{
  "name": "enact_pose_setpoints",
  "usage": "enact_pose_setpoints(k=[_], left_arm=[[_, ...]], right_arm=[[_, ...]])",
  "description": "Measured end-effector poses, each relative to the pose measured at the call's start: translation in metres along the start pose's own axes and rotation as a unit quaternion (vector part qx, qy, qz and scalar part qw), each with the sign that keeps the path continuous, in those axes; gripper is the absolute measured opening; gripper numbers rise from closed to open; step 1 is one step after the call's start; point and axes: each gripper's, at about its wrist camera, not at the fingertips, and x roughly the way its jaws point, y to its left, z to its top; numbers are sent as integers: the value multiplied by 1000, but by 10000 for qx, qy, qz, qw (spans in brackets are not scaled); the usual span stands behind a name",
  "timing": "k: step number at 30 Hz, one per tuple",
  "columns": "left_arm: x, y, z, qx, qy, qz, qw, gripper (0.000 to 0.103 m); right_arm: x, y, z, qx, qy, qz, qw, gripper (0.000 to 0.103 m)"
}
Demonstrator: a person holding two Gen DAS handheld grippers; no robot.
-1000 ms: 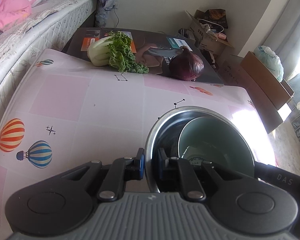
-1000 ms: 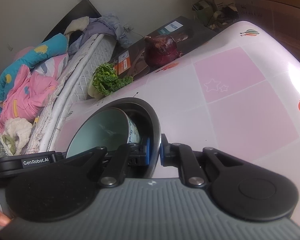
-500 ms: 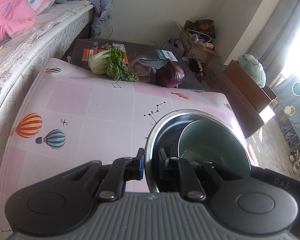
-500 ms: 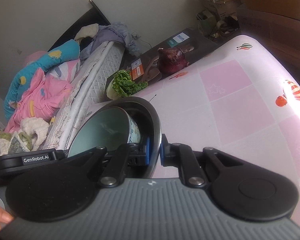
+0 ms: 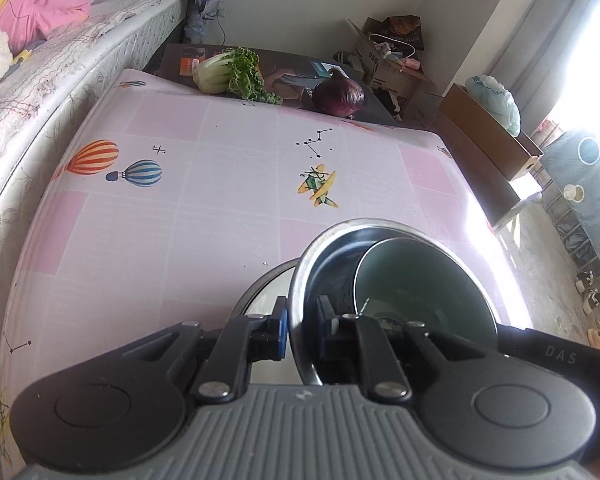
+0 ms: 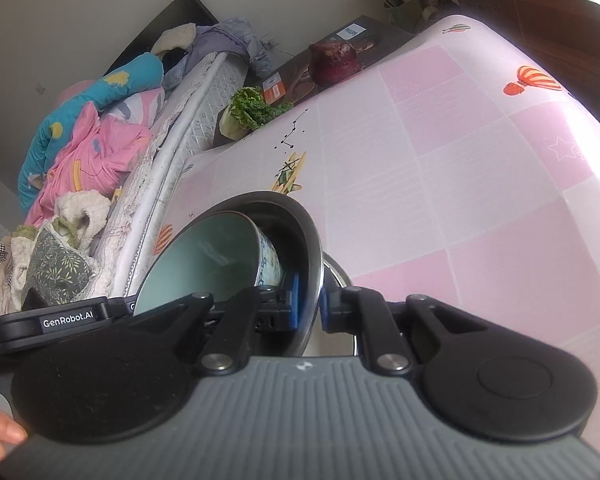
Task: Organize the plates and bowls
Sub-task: 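Lower the steel bowl onto the white plate and open both grippers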
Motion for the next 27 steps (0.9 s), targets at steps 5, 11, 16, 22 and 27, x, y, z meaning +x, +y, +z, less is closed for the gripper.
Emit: enact_pose_setpoints(k=[5, 11, 16, 22, 27], left_arm=[[5, 6, -15, 137, 110, 167, 9997, 15], [3, 6, -22, 344, -28, 254, 9991, 20], [-1, 5, -22, 378, -157, 283, 9988, 21], [-20, 9, -24, 410, -455, 344, 9975, 62], [-47, 10, -33, 422, -740, 217, 9961, 91]], right_arm=[[8, 4, -16, -233, 86, -141, 9996, 11], [17, 8, -26, -489, 52, -310, 9983, 11], [22, 7, -23, -457, 5, -325, 9984, 11], [8, 4, -15, -309, -198, -237, 9990, 18], [-19, -4, -13, -97, -515, -123, 9985, 55]])
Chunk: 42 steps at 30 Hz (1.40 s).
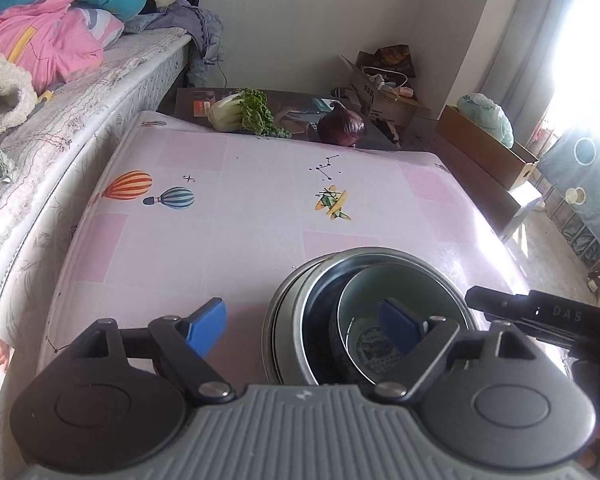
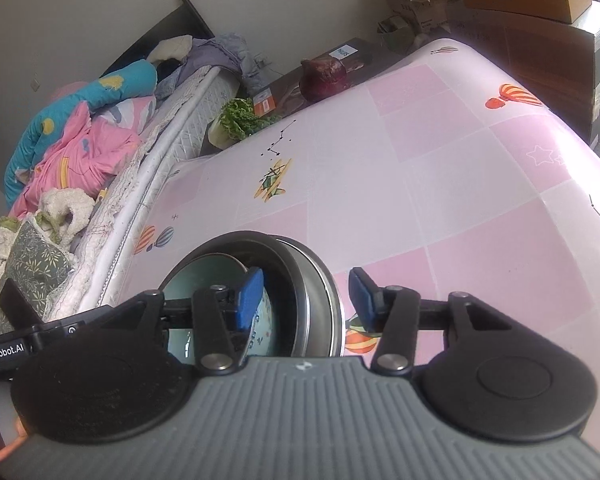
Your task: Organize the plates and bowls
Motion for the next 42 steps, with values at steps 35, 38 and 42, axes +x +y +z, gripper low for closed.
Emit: enact_pose_setpoints(k=[35, 38, 42], left_arm=[[-54, -23, -55, 523, 53, 1682, 9844, 103], [-53, -19, -55, 354, 183, 1578, 9867, 103], [-52, -16, -56, 249, 286, 1621, 9861, 103]], right_arm=[[-113, 71, -84, -2132, -369, -1553, 9639, 102], [-112, 75, -86, -2152, -433, -1747, 9599, 102], [-108, 76, -83, -2095, -347, -1729, 9618, 102]])
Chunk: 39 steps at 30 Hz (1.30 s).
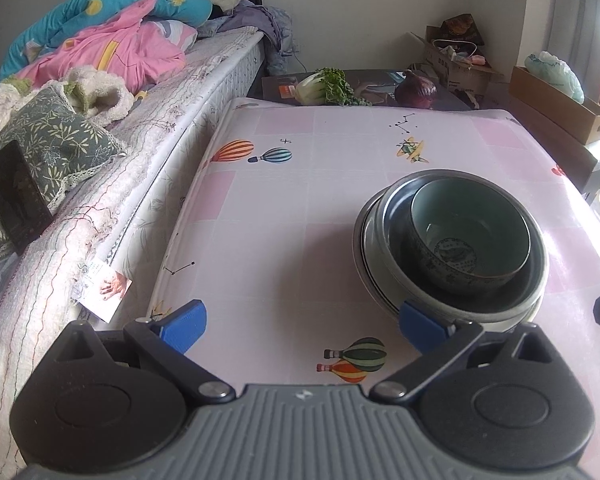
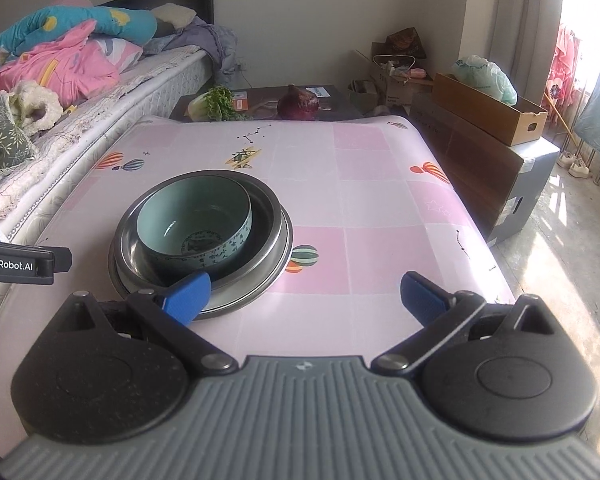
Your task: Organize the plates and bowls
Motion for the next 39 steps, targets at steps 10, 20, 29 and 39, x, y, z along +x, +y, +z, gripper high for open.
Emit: enact_pose_setpoints(k=[10, 20, 29, 39], left_arm=[[-6, 1, 0, -77, 87, -84, 9999, 103], [-9, -1, 1, -63, 102, -135, 9998, 103], [-8, -2, 0, -56, 147, -153, 9998, 103], [-7, -5, -2, -3, 187, -174, 9997, 103]], right_arm=[[10, 11, 7, 77, 215, -3, 9997, 102], [15, 13, 10, 97, 381, 57, 9992, 102], [19, 15, 9, 58, 471, 72, 9988, 102], [23, 15, 7, 47, 565, 87, 9984, 102]])
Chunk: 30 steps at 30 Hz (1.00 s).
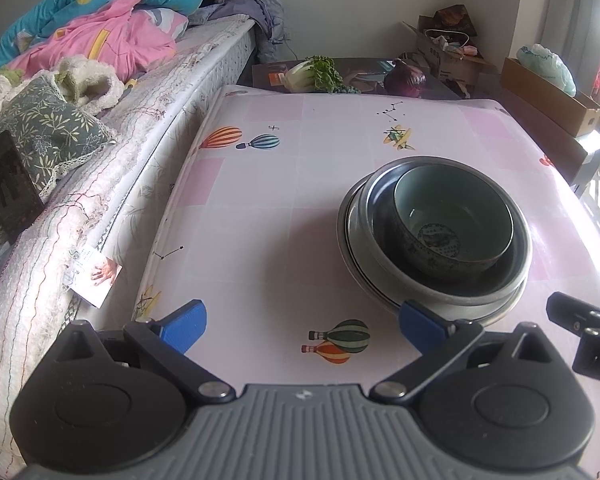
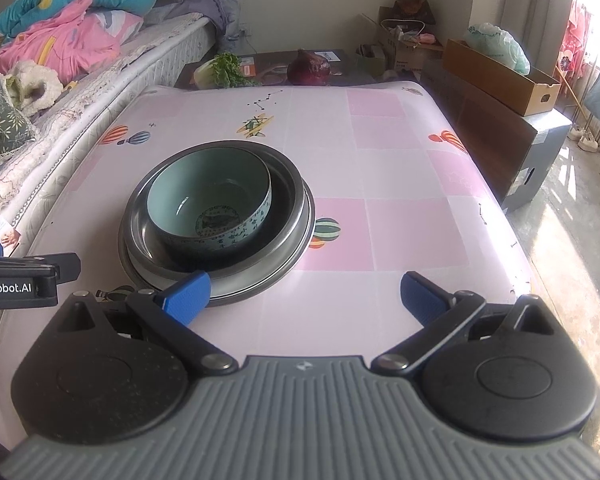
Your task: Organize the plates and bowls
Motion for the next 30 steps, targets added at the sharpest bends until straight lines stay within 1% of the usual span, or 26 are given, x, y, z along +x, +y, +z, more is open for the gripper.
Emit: enact_pose_setpoints(k=[13, 22, 30], left_arm=[[0, 0, 0, 2, 6, -4, 10000, 103], [-1, 0, 0, 3, 20, -6, 10000, 103], [0, 3, -1, -38, 40, -6, 10000, 103]], right_arm=[[1, -1, 0, 27, 47, 14, 10000, 102], [11, -1, -6, 162, 291, 187, 9993, 102], [10, 3, -7, 120, 327, 190, 9992, 102]])
